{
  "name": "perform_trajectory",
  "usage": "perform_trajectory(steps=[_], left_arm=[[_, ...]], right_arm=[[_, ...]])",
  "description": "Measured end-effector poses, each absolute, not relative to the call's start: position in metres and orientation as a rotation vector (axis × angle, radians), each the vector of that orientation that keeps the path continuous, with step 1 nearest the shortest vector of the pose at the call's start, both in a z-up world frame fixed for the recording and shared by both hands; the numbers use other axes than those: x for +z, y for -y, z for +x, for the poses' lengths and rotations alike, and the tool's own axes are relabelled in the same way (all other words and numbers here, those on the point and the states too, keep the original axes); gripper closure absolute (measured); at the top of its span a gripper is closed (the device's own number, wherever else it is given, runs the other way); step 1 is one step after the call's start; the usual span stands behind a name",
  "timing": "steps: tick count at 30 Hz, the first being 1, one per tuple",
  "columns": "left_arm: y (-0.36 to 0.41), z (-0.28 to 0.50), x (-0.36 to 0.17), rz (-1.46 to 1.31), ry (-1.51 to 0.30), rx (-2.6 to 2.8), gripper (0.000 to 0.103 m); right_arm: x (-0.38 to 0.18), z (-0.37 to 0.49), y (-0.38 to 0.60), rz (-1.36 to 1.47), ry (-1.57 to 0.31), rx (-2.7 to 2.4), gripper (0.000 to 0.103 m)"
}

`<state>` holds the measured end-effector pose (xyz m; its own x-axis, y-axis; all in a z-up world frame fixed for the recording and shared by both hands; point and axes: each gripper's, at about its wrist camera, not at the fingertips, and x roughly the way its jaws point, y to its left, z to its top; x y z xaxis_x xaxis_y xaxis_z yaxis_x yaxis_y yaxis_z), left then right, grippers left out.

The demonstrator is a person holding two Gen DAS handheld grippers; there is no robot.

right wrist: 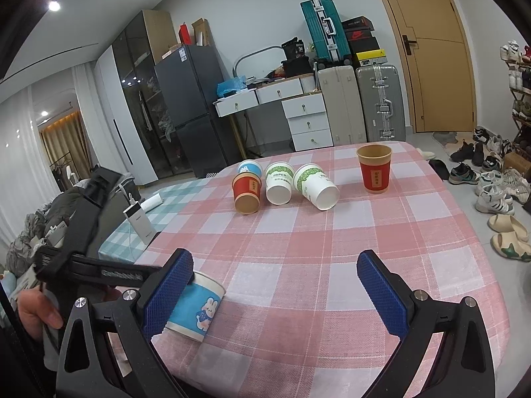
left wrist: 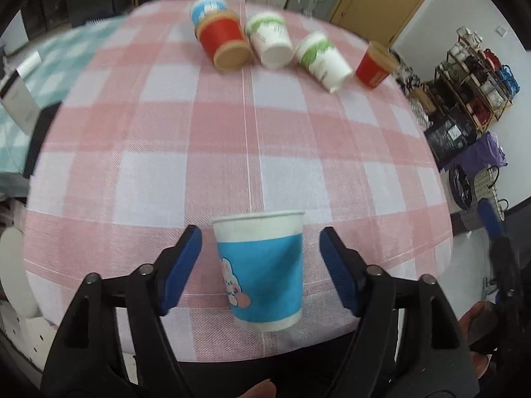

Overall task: Flip cup upright
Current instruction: 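Lower the blue cup onto the tablecloth and open the left tool, then bring the right tool to the blue cup and close around its body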

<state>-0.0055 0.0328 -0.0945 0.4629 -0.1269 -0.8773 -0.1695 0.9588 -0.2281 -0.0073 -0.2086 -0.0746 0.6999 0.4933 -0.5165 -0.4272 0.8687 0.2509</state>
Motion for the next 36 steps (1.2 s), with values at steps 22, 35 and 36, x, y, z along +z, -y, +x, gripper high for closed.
perform_trajectory(steps=[22, 35, 36], left_arm=[[-0.035, -0.106, -0.003, -0.116, -0.611, 0.22, 0.001], [-0.046, -0.129, 0.0, -0.157, -0.589, 0.224, 0.001], [-0.048, -0.13, 0.0, -0.162, -0.589, 0.223, 0.001]], right_arm=[[-0.039, -0.031, 0.176, 0.106, -0.539, 0.628, 0.002], [-0.043, -0.031, 0.159, 0.076, -0.603, 0.653, 0.001], [-0.046, -0.029, 0.157, 0.071, -0.62, 0.655, 0.001]])
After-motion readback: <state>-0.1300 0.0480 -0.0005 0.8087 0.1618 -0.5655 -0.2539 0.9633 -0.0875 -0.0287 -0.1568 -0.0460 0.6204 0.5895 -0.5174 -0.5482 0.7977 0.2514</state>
